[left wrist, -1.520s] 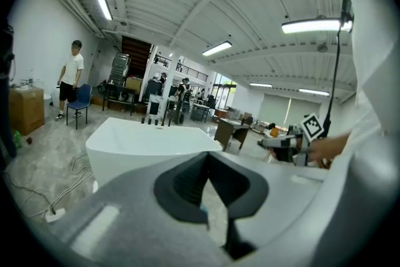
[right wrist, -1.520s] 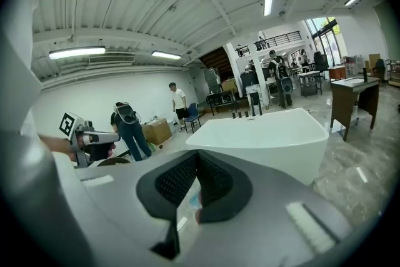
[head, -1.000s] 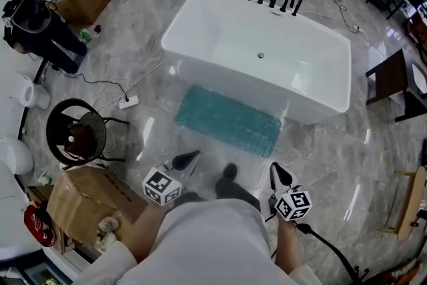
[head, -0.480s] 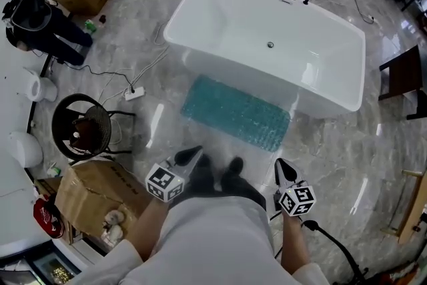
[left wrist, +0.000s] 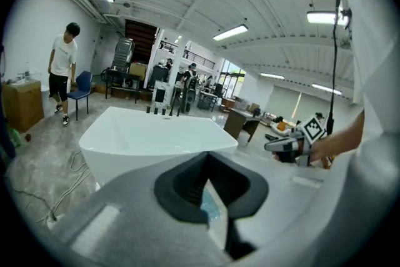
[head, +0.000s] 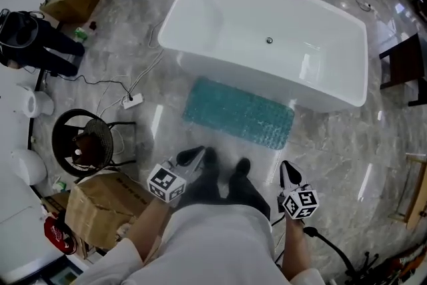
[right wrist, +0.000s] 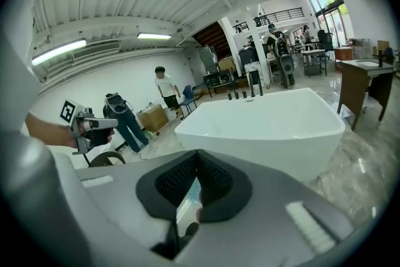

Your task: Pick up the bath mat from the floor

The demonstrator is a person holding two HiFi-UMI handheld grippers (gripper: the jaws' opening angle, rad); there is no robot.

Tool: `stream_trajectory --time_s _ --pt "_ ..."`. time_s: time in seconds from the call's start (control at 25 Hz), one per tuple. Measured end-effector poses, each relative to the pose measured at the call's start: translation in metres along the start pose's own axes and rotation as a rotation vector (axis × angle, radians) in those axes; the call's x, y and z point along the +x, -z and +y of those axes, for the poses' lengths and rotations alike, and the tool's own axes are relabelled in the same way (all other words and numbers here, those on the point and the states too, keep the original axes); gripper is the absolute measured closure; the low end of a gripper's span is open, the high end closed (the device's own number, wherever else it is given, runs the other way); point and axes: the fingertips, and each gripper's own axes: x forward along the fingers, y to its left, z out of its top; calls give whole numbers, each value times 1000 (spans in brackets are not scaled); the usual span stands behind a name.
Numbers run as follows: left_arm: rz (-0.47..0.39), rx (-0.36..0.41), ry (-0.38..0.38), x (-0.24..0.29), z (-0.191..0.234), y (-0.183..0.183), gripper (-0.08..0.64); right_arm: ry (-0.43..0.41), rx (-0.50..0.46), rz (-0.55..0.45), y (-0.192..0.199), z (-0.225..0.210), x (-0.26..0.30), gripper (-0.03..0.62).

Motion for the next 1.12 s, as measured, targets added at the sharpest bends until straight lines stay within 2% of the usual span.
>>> stream_trajectory --time_s 0.08,0.36,0.64,0.88,1.12 --pt "20 -1 -1 3 25 6 558 32 2 -3 1 4 15 586" --pt "59 0 75 19 94 22 558 136 14 -8 5 5 68 586" --pt "53 -31 55 45 164 44 558 224 62 4 26 -18 117 586" --pt "98 -82 20 92 198 102 558 386 243 -11 72 -82 152 586" --pt "110 -139 -39 144 233 177 558 374 244 29 125 -137 202 586"
